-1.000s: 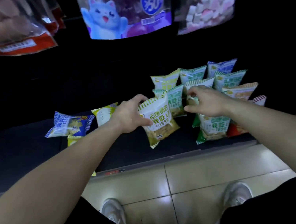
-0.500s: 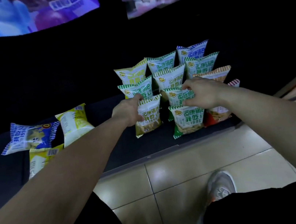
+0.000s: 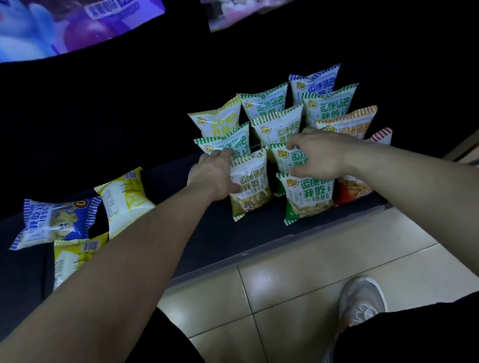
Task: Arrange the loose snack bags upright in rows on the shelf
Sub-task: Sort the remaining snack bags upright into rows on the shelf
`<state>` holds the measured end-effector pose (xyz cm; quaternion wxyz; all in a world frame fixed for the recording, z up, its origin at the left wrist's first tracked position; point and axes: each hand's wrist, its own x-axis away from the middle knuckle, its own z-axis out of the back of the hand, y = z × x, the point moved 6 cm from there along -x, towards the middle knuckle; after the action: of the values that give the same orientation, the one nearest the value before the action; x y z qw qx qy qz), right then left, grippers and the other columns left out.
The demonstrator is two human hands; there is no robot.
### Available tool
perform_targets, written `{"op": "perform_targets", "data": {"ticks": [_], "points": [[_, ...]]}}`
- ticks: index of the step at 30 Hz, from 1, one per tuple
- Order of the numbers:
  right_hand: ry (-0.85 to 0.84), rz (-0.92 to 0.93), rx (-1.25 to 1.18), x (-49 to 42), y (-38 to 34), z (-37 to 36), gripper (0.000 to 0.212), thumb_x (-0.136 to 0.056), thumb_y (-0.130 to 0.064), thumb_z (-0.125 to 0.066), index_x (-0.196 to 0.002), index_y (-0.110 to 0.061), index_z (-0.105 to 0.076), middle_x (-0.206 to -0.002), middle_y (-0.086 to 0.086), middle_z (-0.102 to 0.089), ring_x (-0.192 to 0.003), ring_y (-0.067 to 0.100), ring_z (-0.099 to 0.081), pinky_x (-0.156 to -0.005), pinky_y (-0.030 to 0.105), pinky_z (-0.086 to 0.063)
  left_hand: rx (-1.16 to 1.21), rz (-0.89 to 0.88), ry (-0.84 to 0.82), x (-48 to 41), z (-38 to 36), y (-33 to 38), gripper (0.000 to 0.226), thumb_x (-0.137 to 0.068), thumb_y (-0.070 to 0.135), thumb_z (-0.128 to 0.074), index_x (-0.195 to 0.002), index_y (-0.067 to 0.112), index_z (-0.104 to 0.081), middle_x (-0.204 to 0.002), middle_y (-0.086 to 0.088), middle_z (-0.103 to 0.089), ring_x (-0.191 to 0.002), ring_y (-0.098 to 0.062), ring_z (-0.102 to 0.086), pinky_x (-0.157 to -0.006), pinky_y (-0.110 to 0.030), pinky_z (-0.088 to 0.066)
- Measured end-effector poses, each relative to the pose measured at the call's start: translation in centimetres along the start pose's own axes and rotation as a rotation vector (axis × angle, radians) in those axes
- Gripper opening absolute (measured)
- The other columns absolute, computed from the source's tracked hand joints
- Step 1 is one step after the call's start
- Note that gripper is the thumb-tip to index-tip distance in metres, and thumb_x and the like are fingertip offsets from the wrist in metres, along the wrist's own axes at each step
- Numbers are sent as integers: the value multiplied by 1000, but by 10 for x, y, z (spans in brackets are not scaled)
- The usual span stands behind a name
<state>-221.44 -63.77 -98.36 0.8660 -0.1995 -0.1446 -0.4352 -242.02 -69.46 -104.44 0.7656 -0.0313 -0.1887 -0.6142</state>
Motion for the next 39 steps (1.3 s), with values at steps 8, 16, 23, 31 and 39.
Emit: {"op": "perform_targets", "data": {"ticks": [8, 16, 23, 31, 39], "points": [[47, 64, -5, 2, -67, 9, 67, -94, -52, -58, -150, -24, -34, -153, 6, -34, -132, 29, -45, -99, 41, -44, 107, 68, 50, 67, 35, -72, 86, -80, 54, -71, -149, 23, -32, -146, -6, -45, -133, -27, -40, -104, -43, -42], [-4, 274, 149, -16, -205, -11, 66, -95, -49, -57, -150, -21, -35, -149, 4, -38, -128, 27, -49, -96, 39, -46, 147, 302, 86, 176, 51, -216, 82, -77, 54, -73, -145, 22, -40, -141, -8, -50, -128, -28, -48, -102, -42, -43], [-97, 273, 103, -83, -288, -76, 68, -91, -47, -61, -149, -22, -36, -147, 5, -39, -126, 27, -50, -97, 41, -48, 195, 381, 51, 215, 39, -303, 86, -78, 59, -70, -147, 22, -36, -145, -8, -45, -133, -29, -42, -103, -44, -42], [-50, 206, -99, -158, -321, -151, 65, -89, -30, -65, -144, -23, -29, -134, 9, -34, -101, 32, -58, -83, 41, -51, 350, 413, 57, 196, 26, -343, 82, -80, 52, -72, -147, 21, -36, -141, -4, -48, -122, -25, -50, -100, -37, -43], [142, 273, -262, -171, -325, -160, 48, -88, -22, -72, -128, -22, -44, -125, 7, -45, -98, 27, -56, -79, 35, -46, 349, 397, 45, 185, 17, -338, 83, -81, 53, -72, -149, 23, -33, -145, -3, -45, -130, -24, -45, -102, -37, -42]]}}
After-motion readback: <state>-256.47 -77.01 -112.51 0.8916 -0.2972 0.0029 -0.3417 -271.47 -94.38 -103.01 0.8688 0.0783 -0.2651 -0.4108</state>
